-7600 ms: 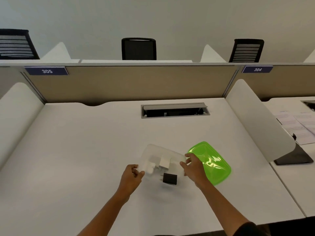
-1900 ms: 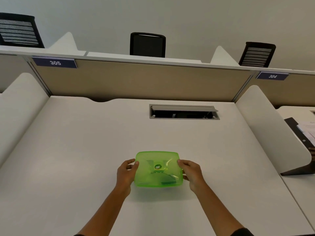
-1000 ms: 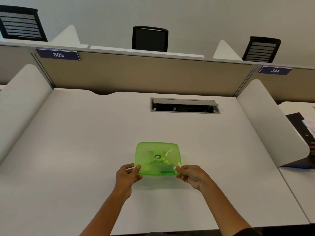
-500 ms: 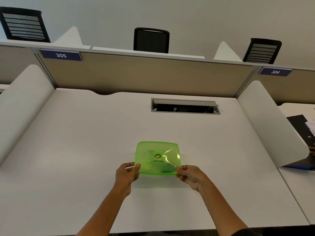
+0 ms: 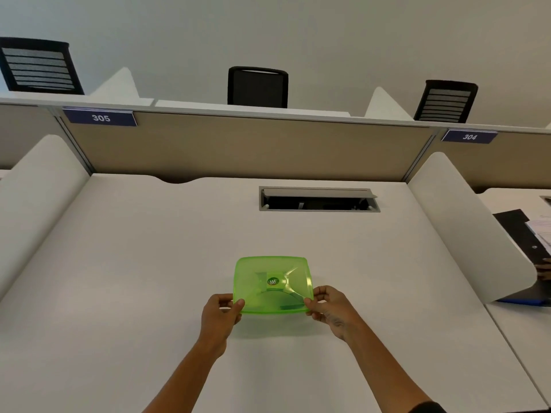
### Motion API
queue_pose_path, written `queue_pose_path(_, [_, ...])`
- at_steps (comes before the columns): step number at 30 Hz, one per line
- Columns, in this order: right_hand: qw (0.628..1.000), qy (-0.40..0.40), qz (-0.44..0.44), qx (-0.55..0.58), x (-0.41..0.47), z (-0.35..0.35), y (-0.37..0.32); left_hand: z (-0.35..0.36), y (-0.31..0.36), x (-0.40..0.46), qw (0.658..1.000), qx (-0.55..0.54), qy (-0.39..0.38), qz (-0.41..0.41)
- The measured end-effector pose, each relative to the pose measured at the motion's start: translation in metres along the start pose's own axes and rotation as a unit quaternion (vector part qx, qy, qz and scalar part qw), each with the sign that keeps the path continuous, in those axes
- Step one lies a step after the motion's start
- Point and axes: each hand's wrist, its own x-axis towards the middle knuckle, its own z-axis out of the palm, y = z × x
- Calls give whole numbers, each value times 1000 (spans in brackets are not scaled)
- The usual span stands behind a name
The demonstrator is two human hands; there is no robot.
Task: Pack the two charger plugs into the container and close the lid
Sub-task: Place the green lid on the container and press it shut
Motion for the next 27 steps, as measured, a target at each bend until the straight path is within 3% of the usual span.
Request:
queue_pose_path(12, [999, 36, 3, 11, 71, 20, -88, 51, 75, 84, 999, 42, 21, 6])
queue_pose_path(27, [997, 74, -25, 5, 123, 38, -132, 81, 123, 126, 997, 72, 17, 8])
